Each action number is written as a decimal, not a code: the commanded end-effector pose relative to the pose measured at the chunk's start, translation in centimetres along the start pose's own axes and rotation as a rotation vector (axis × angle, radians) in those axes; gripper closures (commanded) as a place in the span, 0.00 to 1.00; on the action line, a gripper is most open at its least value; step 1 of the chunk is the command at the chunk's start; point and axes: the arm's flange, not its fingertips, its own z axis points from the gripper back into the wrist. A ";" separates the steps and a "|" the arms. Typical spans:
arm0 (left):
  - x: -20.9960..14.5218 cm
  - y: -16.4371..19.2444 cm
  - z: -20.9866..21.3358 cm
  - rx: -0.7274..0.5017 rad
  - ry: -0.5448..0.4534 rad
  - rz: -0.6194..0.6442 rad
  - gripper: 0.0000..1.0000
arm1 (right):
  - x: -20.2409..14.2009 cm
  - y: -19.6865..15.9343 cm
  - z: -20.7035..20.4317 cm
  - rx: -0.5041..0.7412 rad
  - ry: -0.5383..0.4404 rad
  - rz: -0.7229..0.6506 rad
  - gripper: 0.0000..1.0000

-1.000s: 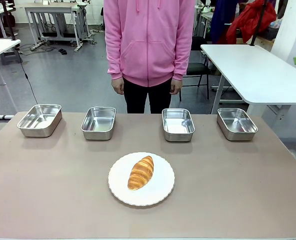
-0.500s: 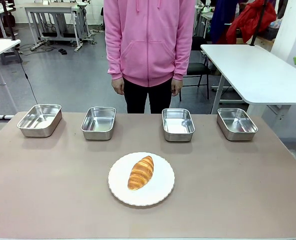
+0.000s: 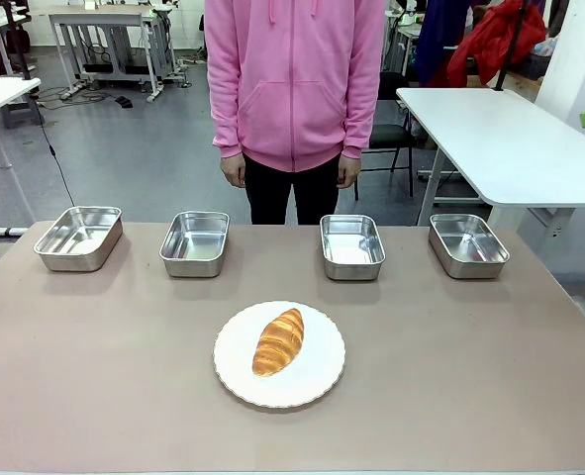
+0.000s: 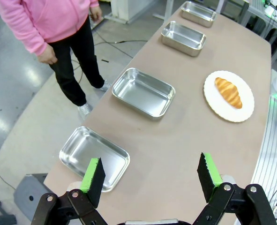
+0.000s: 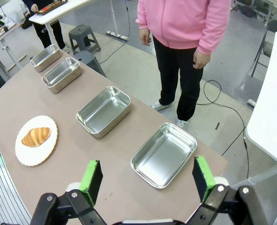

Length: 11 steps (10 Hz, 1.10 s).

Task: Place the bread in the container.
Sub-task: Place the Butter Roll into the Airtight Container indicated by the human.

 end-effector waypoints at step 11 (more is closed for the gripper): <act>0.1 -0.1 0.1 -0.004 -0.008 -0.005 0.00 | 0.2 -0.1 -0.1 0.004 -0.023 0.008 0.00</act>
